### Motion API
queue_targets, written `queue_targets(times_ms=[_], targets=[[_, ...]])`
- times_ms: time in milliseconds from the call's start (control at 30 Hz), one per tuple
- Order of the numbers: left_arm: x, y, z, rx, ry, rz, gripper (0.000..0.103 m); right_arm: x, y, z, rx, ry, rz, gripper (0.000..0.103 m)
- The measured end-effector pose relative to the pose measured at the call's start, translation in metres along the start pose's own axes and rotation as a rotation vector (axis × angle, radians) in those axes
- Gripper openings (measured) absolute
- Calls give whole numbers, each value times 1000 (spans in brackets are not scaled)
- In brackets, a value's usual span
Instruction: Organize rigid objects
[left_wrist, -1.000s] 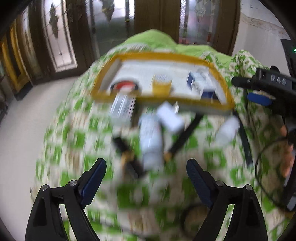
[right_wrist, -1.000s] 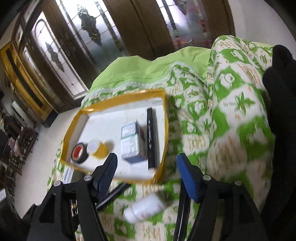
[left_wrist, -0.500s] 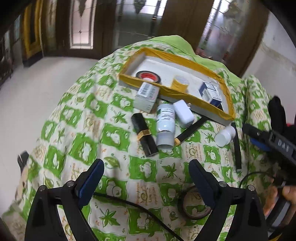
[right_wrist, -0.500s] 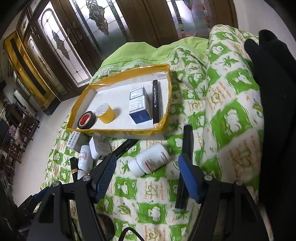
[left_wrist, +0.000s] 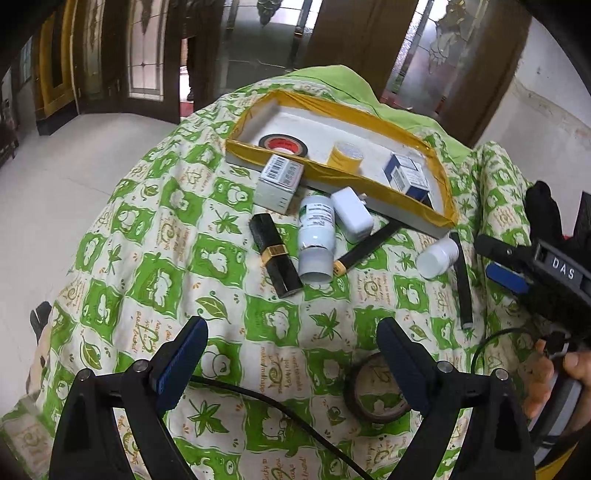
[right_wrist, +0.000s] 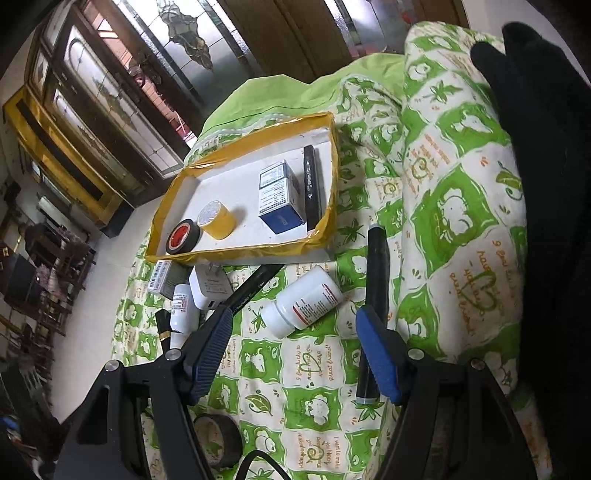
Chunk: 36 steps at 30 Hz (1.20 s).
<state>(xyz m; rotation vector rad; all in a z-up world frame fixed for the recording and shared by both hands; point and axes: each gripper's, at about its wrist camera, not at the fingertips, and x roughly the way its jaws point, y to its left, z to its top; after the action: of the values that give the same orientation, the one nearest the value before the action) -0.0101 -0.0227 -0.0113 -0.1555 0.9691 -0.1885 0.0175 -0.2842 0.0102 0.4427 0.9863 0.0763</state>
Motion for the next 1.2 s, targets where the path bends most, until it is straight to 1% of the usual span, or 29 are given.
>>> queue_targets(times_ms=[233, 467, 700, 833, 1033, 1133, 1200], targets=[[-2, -5, -2, 20, 2, -11, 94, 2, 5, -1, -23, 8, -10, 69], [-1, -16, -7, 78, 15, -19, 94, 4, 6, -1, -27, 9, -16, 69], [2, -22, -9, 105, 32, -32, 94, 4, 6, -1, -29, 8, -17, 69], [6, -30, -12, 141, 55, -47, 94, 3, 6, -1, -29, 7, -17, 69], [16, -51, -21, 236, 120, -71, 94, 4, 6, -1, -29, 7, -17, 69], [20, -56, -23, 256, 140, -75, 94, 3, 6, -1, -27, 6, -15, 69], [19, -54, -23, 248, 138, -79, 94, 3, 5, -1, -23, 5, -13, 69]])
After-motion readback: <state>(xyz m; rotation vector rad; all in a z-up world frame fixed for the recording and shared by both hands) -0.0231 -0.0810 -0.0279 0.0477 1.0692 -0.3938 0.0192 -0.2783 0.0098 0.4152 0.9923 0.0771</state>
